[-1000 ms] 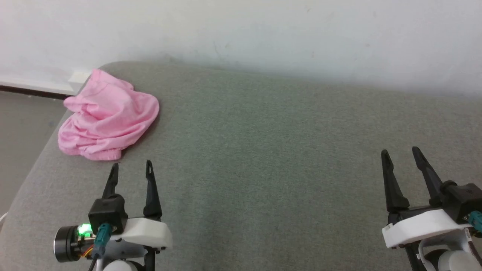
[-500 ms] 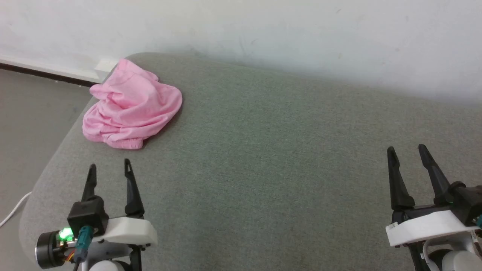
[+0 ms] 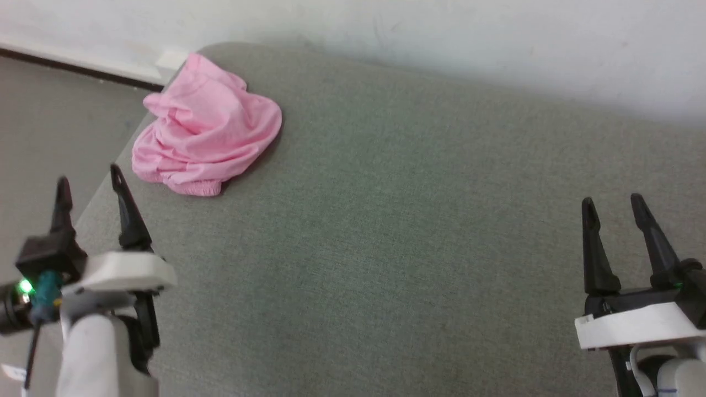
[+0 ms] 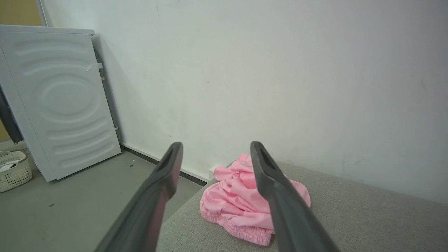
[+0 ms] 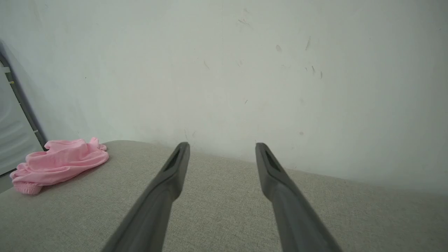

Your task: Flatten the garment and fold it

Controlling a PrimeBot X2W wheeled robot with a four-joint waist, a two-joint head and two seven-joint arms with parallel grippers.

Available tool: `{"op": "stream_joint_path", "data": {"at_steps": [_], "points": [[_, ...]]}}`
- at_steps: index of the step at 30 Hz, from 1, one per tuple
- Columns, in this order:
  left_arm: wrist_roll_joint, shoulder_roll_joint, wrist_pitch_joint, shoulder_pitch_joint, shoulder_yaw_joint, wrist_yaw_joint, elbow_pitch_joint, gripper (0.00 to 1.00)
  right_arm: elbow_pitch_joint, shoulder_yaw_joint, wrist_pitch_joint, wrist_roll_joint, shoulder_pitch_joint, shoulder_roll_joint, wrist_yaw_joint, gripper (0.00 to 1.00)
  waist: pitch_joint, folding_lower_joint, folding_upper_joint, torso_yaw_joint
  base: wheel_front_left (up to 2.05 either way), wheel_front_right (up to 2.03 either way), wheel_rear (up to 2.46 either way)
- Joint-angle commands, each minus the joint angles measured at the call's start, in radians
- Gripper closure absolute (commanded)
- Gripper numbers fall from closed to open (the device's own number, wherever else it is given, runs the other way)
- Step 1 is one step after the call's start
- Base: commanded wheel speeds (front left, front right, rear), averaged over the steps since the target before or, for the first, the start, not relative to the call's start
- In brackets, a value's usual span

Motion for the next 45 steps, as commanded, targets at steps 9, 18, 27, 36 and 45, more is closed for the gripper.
{"op": "stream_joint_path", "data": {"at_steps": [9, 18, 27, 36, 45], "points": [[-0.054, 0.094, -0.017, -0.306, 0.038, -0.092, 0.223, 0.00, -0.062, -0.003, -0.026, -0.060, -0.097, 0.003, -0.002, 0.00, 0.191, -0.0001, -0.0001, 0.002, 0.00, 0.00, 0.00], [-0.121, 0.211, 0.133, -0.588, 0.031, -0.194, 0.465, 0.00, -0.115, -0.005, -0.043, -0.096, -0.171, 0.003, -0.002, 0.00, 0.313, -0.0001, -0.0001, -0.030, 0.00, 0.00, 0.00], [-0.207, 0.308, 0.443, -0.804, -0.075, -0.259, 0.669, 0.00, -0.169, -0.005, -0.062, -0.111, -0.232, 0.003, -0.002, 0.00, 0.433, -0.0001, -0.0001, -0.069, 0.00, 0.00, 0.00], [-0.479, 0.410, 0.796, -0.867, -0.276, -0.270, 0.726, 0.00, -0.198, -0.007, -0.080, -0.113, -0.277, 0.004, -0.002, 0.00, 0.523, -0.0001, -0.0001, -0.091, 0.00, 0.00, 0.00], [-0.565, 0.447, 0.917, -0.825, -0.360, -0.272, 0.807, 0.00, -0.197, -0.006, -0.085, -0.101, -0.291, 0.004, -0.002, 0.00, 0.535, -0.0001, -0.0001, -0.109, 0.00, 0.00, 0.00]]}}
